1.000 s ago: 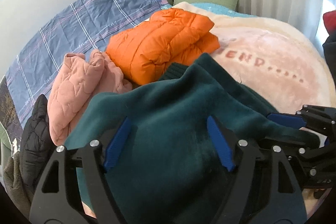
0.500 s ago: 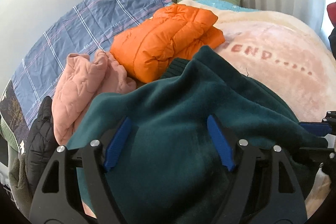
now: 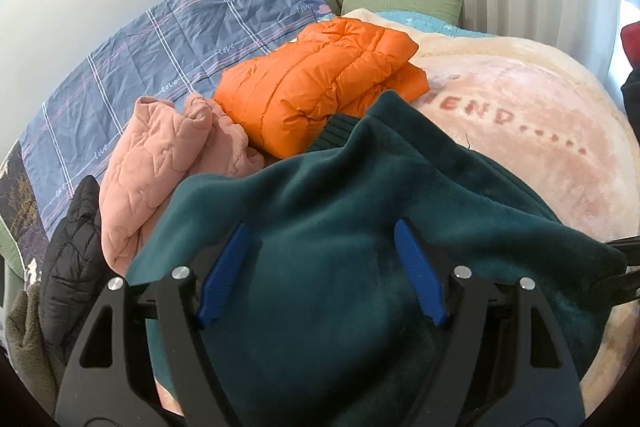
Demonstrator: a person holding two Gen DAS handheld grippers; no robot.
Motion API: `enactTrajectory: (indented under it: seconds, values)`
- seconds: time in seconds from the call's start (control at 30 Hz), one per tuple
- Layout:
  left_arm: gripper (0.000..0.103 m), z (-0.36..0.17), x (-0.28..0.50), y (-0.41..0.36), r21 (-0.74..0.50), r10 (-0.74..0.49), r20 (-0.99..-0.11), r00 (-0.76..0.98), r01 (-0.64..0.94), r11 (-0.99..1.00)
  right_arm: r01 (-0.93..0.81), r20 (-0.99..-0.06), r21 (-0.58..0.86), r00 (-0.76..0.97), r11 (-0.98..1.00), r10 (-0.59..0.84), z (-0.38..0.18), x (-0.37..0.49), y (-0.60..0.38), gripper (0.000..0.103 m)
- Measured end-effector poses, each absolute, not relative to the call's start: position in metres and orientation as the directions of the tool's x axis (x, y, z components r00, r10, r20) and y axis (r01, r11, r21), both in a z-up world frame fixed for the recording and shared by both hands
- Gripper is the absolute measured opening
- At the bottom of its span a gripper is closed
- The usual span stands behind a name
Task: Fold large clothes
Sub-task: 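Lift the folded hoodie with both tools and carry it beside the orange jacket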
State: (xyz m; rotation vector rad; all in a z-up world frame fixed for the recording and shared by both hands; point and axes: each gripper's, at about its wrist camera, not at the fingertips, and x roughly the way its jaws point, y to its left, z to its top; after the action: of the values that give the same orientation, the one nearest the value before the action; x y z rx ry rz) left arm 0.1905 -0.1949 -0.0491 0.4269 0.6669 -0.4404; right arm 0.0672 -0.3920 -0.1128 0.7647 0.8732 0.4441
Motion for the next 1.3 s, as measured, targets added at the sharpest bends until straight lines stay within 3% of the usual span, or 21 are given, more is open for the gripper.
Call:
enactTrajectory:
  seconds: [0.1,0.13,0.23,0.3,0.33,0.4,0.5,0.63,0.73,0.8,0.87,1.0,1.3]
  values:
    - [0.076,-0.048,0.193,-0.188,0.191,-0.279,-0.665,0.692,0.520,0.833,-0.039,-0.535,0.745,0.560,0.666,0.632,-0.116,0.083,-0.384,0.084]
    - [0.076,-0.047,0.193,-0.186,0.179,-0.287,-0.665,0.690,0.520,0.835,-0.033,-0.541,0.742,0.560,0.670,0.627,-0.116,0.085,-0.383,0.074]
    - [0.078,-0.036,0.190,-0.172,0.108,-0.339,-0.636,0.693,0.514,0.851,-0.049,-0.548,0.715,0.580,0.697,0.603,-0.110,0.076,-0.382,0.061]
    - [0.082,-0.022,0.184,-0.146,-0.007,-0.404,-0.583,0.705,0.493,0.870,-0.053,-0.553,0.698,0.594,0.714,0.585,-0.112,0.070,-0.383,0.060]
    - [0.092,-0.016,0.180,-0.125,-0.086,-0.436,-0.546,0.715,0.470,0.879,-0.056,-0.549,0.701,0.595,0.711,0.587,-0.114,0.068,-0.379,0.060]
    - [0.098,-0.014,0.180,-0.095,-0.159,-0.426,-0.523,0.738,0.407,0.899,-0.058,-0.537,0.714,0.594,0.698,0.599,-0.119,0.067,-0.380,0.061]
    - [0.098,-0.036,0.194,-0.050,-0.244,-0.396,-0.586,0.707,0.312,0.918,-0.066,-0.539,0.706,0.596,0.705,0.595,-0.119,0.064,-0.382,0.064]
    - [0.101,-0.073,0.211,-0.012,-0.565,-0.603,-0.549,0.579,0.274,0.778,-0.073,-0.542,0.691,0.605,0.719,0.583,-0.121,0.064,-0.378,0.067]
    - [0.101,-0.106,0.236,-0.004,-0.758,-0.754,-0.455,0.474,0.238,0.608,-0.066,-0.534,0.707,0.602,0.704,0.593,-0.124,0.070,-0.376,0.070]
    - [0.101,-0.110,0.242,-0.009,-0.772,-0.763,-0.438,0.475,0.236,0.590,-0.073,-0.525,0.715,0.601,0.696,0.603,-0.124,0.075,-0.374,0.069]
    - [0.101,-0.103,0.240,-0.019,-0.746,-0.750,-0.449,0.486,0.258,0.614,-0.096,-0.515,0.714,0.599,0.694,0.613,-0.119,0.075,-0.372,0.058]
    - [0.082,-0.061,0.226,-0.042,-0.664,-0.722,-0.456,0.520,0.342,0.666,-0.127,-0.481,0.699,0.645,0.704,0.594,-0.093,0.063,-0.372,0.046]
    - [0.079,0.090,0.213,-0.173,-0.398,-0.774,-0.328,0.542,0.664,0.633,-0.180,-0.319,0.607,0.837,0.774,0.445,-0.005,0.036,-0.450,0.045]
